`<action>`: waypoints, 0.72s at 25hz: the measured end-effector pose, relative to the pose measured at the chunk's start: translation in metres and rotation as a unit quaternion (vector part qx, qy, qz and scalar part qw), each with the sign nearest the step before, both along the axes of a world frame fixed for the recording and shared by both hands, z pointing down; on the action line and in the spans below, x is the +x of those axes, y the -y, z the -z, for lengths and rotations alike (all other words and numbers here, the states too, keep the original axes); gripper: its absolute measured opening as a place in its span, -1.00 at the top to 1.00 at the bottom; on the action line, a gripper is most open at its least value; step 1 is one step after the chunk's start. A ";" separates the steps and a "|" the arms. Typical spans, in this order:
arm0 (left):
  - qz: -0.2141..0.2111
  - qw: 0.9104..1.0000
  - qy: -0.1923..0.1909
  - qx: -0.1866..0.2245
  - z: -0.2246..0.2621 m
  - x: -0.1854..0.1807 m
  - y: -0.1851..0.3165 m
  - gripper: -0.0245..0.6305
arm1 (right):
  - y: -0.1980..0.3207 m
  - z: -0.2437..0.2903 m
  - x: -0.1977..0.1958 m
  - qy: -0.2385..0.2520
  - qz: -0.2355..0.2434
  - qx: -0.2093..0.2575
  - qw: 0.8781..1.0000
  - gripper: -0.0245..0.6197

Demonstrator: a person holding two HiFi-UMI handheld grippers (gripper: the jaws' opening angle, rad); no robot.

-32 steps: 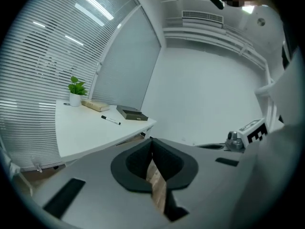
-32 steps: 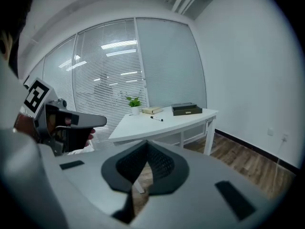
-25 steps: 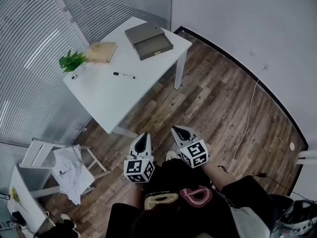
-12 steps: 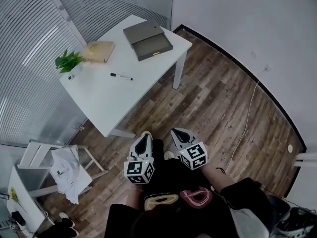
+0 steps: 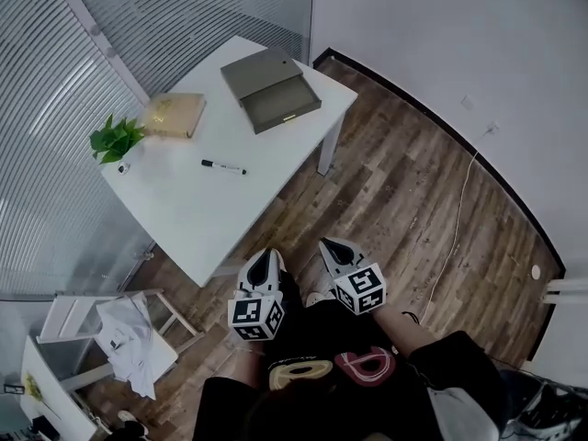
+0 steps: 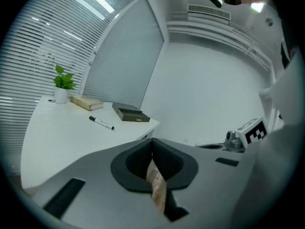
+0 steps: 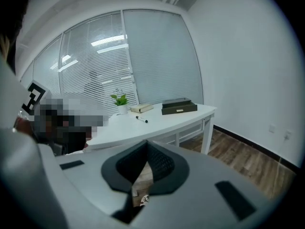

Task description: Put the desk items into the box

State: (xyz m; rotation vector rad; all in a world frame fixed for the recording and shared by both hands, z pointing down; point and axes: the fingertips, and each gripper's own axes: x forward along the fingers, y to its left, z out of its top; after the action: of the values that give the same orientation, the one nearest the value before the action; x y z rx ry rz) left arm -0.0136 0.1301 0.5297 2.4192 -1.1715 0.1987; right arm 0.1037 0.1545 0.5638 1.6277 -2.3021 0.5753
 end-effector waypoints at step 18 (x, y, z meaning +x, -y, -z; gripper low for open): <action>-0.007 1.000 -0.011 0.010 0.012 -0.045 0.165 0.87 | 0.159 0.012 -0.052 -0.006 -0.005 -0.001 1.000 0.89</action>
State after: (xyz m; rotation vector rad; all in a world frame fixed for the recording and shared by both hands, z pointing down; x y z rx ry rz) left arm -0.0584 -0.0349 0.5179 2.4410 -1.1539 0.1655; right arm 0.0515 -0.0050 0.5516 1.6395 -2.2848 0.5671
